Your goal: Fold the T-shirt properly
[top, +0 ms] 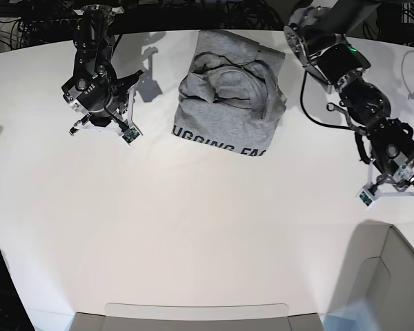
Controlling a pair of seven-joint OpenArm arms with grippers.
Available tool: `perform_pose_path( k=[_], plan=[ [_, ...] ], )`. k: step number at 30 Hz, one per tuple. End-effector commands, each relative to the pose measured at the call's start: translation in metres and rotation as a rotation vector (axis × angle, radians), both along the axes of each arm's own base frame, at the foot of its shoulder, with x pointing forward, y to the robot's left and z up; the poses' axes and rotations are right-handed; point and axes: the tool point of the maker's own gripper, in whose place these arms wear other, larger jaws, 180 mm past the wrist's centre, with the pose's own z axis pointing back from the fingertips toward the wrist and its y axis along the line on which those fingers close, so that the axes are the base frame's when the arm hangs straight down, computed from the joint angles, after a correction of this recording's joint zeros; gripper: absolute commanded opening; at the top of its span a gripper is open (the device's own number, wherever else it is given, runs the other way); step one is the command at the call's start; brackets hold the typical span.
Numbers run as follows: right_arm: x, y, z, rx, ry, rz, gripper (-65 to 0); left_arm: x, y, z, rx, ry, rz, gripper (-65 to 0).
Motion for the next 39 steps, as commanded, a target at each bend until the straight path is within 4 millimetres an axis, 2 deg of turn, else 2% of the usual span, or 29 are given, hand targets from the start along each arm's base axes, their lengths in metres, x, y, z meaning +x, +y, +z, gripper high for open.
perform_pose_path(
  k=[1, 4, 11, 16, 18, 23, 26, 31, 34, 39],
  plan=[
    [0.006, 0.001, 0.007, 0.000, -0.031, 0.014, -50.7, 0.003, 0.003, 0.015, 0.041, -0.024, -0.004, -57.2],
    [0.006, -0.001, 0.007, -0.002, -0.029, 0.010, -50.7, 0.012, 0.000, 0.017, 0.118, -0.020, -0.097, -57.3],
    [0.006, 0.001, 0.007, 0.000, -0.029, 0.014, -50.7, 0.031, -0.026, 0.015, 0.244, -0.008, -0.327, -57.3],
    [0.007, 0.002, 0.007, 0.002, -0.032, 0.014, -50.7, 0.036, -0.028, 0.021, 0.307, -0.031, -0.408, -57.3],
    [0.008, 0.001, 0.008, 0.000, -0.034, 0.014, -50.7, 0.037, -0.025, 0.028, 0.367, -0.068, -0.406, -57.3],
    [0.008, 0.001, 0.008, -0.001, -0.035, 0.014, -50.7, 0.044, -0.040, 0.049, 0.551, -0.204, -0.472, -57.3],
    [0.008, 0.001, 0.008, 0.000, -0.035, 0.014, -50.6, 0.045, -0.053, 0.067, 0.602, -0.362, -0.496, -57.2],
    [0.008, 0.002, 0.008, 0.002, -0.035, 0.014, -50.6, 0.046, -0.066, 0.088, 0.621, -0.530, -0.493, -57.2],
    [0.008, 0.001, 0.008, -0.001, -0.035, 0.015, -50.6, 0.047, -0.075, 0.084, 0.573, -0.561, -0.482, -57.2],
    [0.008, -0.001, 0.008, -0.003, -0.035, 0.012, -50.6, 0.057, -0.087, 0.098, 0.509, -0.646, -0.454, -57.2]
  ],
)
